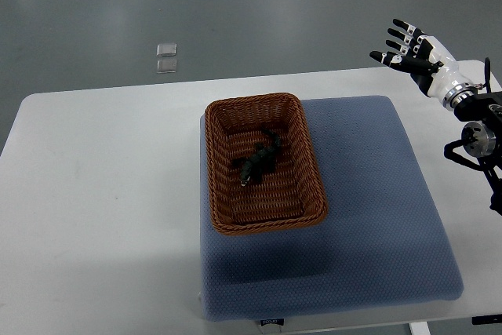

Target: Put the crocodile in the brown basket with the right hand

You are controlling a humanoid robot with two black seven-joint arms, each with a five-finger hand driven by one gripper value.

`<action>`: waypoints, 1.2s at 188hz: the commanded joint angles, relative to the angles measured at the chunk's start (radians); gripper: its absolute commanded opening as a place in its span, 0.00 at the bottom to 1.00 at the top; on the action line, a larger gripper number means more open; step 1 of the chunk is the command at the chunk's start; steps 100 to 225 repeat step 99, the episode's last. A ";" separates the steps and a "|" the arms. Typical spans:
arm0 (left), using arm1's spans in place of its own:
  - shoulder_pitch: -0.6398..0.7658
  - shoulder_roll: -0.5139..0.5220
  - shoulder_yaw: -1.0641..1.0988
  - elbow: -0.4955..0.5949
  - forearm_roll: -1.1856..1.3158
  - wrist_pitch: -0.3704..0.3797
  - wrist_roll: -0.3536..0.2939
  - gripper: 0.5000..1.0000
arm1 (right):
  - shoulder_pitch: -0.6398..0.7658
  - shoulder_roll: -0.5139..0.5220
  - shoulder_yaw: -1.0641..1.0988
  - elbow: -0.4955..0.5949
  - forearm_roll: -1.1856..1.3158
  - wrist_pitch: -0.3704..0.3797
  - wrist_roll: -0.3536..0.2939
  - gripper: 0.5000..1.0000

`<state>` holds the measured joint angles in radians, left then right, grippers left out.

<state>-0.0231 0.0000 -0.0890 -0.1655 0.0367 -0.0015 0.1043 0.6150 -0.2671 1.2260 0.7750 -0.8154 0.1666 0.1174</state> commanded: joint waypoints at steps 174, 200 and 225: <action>0.000 0.000 0.000 0.000 -0.001 0.000 0.000 1.00 | -0.063 0.057 0.106 -0.005 0.007 -0.061 0.011 0.86; 0.000 0.000 0.000 0.000 -0.001 0.000 0.000 1.00 | -0.063 0.057 0.106 -0.005 0.007 -0.061 0.011 0.86; 0.000 0.000 0.000 0.000 -0.001 0.000 0.000 1.00 | -0.063 0.057 0.106 -0.005 0.007 -0.061 0.011 0.86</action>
